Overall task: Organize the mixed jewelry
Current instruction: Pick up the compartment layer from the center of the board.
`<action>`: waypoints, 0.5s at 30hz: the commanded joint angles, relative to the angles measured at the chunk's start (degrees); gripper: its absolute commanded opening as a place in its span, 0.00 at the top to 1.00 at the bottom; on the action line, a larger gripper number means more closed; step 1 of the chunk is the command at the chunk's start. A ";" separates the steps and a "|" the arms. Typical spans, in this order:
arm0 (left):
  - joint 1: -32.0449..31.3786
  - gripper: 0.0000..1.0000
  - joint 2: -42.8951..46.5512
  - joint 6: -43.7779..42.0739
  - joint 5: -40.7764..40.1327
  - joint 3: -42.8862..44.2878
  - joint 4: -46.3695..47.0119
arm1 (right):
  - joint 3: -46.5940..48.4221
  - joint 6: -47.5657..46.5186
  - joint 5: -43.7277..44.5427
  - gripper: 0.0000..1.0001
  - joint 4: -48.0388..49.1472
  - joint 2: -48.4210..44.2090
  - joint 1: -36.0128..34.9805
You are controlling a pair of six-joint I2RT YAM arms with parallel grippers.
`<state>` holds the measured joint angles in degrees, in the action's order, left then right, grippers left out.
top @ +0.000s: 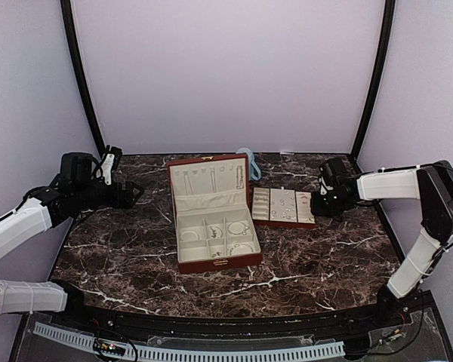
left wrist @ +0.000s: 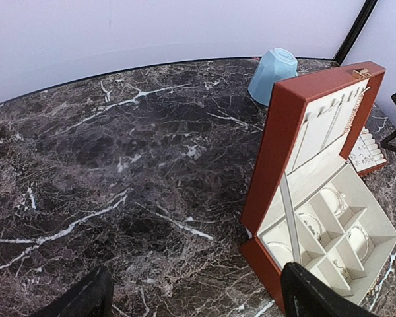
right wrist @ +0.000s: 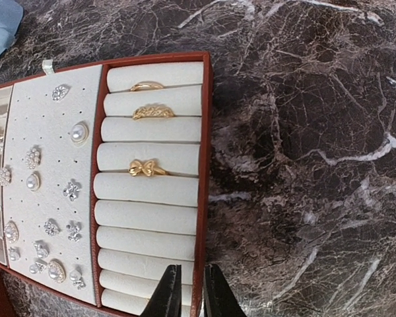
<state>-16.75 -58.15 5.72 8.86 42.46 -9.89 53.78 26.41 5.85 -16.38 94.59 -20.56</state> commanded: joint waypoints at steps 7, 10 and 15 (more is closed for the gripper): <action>0.32 0.09 1.35 -0.61 -0.05 -0.71 1.40 | 0.08 -1.10 0.53 0.89 0.38 0.75 0.60; 0.32 0.09 1.37 -0.52 0.04 -0.71 1.45 | 0.14 -1.48 0.04 0.90 0.32 1.49 0.60; 0.32 0.09 1.54 -0.48 0.15 -0.71 1.45 | 0.35 -2.06 -0.59 0.90 0.26 2.82 0.60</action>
<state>-16.75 -58.13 5.61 8.88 42.46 -9.87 53.78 25.34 5.76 -16.38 96.07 -20.25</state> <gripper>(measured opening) 0.906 0.101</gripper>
